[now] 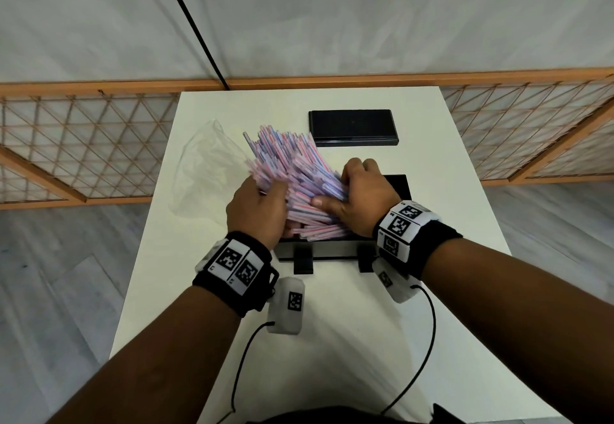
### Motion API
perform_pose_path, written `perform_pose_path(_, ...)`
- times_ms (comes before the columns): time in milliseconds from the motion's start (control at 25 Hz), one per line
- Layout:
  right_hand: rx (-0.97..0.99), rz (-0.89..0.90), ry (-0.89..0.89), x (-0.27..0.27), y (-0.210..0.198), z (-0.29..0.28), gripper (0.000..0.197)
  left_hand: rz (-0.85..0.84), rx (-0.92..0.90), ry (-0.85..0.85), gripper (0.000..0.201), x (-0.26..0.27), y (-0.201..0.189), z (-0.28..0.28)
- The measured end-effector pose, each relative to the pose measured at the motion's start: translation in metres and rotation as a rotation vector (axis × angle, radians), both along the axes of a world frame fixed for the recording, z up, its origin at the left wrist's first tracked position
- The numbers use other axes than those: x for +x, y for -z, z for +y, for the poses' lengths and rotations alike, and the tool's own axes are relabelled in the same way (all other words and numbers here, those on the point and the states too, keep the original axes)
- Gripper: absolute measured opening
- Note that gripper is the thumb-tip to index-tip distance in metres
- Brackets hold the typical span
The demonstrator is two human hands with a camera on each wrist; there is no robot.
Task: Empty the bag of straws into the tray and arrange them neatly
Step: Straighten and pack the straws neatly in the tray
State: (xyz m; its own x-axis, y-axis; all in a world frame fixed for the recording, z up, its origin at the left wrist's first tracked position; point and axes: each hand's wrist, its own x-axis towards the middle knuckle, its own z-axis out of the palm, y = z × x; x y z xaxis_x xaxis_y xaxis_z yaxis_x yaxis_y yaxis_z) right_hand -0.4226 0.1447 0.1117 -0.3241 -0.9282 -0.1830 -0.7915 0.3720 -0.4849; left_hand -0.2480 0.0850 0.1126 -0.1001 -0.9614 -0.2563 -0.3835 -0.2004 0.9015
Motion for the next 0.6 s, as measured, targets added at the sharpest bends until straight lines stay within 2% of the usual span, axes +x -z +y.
perform_pose_path(160,0.000,-0.011,0.067,-0.014,0.004,0.015,0.057,-0.080,0.010,-0.013,0.066,0.013,0.002,0.000)
perform_pose_path(200,0.025,-0.024,0.029,-0.015,0.007,0.019,0.056,-0.074,0.035,-0.025,0.066,0.015,0.003,-0.001)
perform_pose_path(320,0.051,-0.080,-0.161,-0.011,0.014,0.030,0.055,-0.083,0.057,-0.049,0.056,0.015,0.004,0.000)
perform_pose_path(400,-0.007,-0.067,-0.231,-0.007,0.016,0.033,0.048,-0.074,0.041,-0.093,0.053,0.016,0.006,0.001)
perform_pose_path(480,-0.048,-0.068,-0.226,-0.006,0.018,0.032,0.047,-0.084,0.037,-0.102,0.042,0.018,0.009,0.001)
perform_pose_path(600,0.002,0.017,-0.216,-0.007,0.023,0.029,0.059,-0.091,0.052,-0.086,0.029,0.020,0.008,0.001)
